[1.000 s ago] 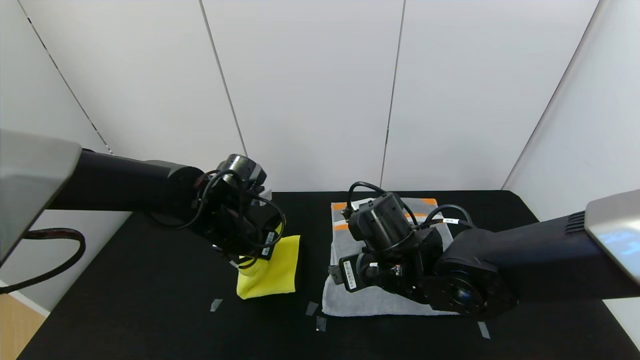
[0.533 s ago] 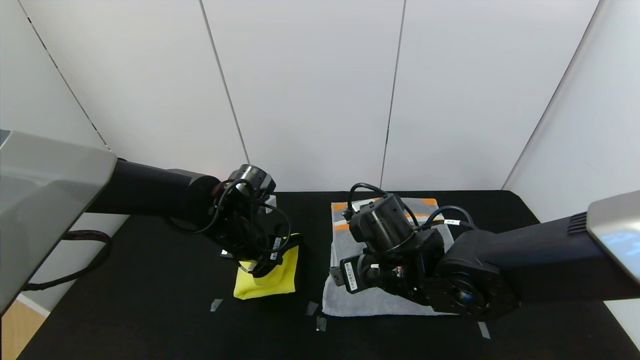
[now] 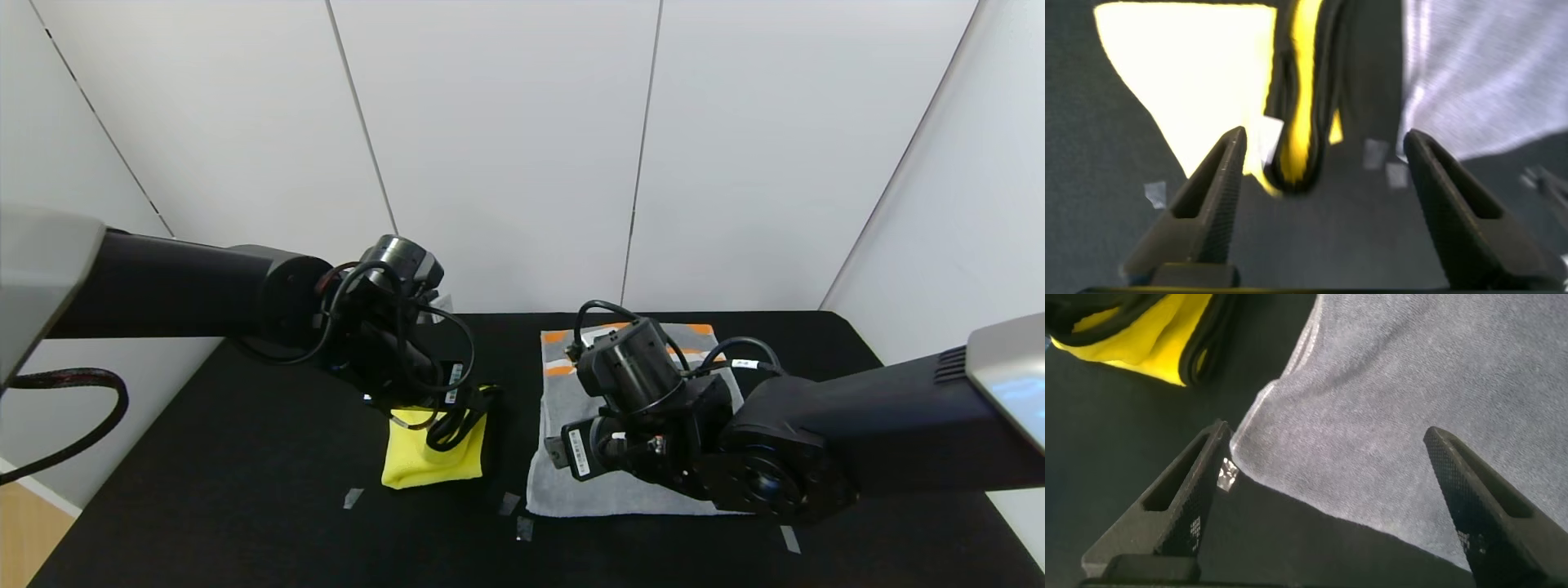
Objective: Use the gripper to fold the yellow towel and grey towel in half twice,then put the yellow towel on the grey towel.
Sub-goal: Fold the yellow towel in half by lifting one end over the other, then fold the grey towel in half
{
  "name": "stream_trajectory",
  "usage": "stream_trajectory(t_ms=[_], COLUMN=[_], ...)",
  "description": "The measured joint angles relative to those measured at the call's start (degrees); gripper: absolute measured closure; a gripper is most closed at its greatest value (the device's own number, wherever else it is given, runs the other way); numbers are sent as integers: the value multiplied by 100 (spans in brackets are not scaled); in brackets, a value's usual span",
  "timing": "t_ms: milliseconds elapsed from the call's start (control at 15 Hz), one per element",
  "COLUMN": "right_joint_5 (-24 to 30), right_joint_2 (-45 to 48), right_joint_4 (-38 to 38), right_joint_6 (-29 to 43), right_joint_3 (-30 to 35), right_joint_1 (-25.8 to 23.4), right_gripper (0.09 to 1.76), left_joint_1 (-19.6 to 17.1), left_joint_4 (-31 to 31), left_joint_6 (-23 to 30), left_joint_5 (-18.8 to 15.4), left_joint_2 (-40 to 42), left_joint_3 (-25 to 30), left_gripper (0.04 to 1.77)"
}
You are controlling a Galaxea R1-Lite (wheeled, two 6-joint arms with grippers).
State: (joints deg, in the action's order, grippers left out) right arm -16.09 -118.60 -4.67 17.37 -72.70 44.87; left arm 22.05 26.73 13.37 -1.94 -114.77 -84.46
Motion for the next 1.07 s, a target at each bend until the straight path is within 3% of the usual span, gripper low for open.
stream_trajectory(t_ms=[200, 400, 600, 867, 1067], right_joint_5=[0, 61, 496, 870, 1015], right_joint_2=[179, 479, 934, 1548, 1841], right_joint_4=[-91, -182, -182, -138, -118], right_joint_6=[-46, -341, -820, -1658, -2204], right_joint_3=[308, 728, 1240, 1948, 2494], right_joint_1=[-108, -364, -767, -1517, -2032], right_gripper=[14, 14, 14, 14, 14], left_joint_1=[71, 324, 691, 1207, 1579], left_joint_4=[301, 358, 325, 361, 318], left_joint_6=[-207, -594, -1091, -1251, -1278], left_joint_5=[-477, -572, -569, -462, -73], left_joint_2=[260, 428, 535, 544, 402], left_joint_3=[28, 221, 508, 629, 649], left_gripper=[31, 24, 20, 15, 14])
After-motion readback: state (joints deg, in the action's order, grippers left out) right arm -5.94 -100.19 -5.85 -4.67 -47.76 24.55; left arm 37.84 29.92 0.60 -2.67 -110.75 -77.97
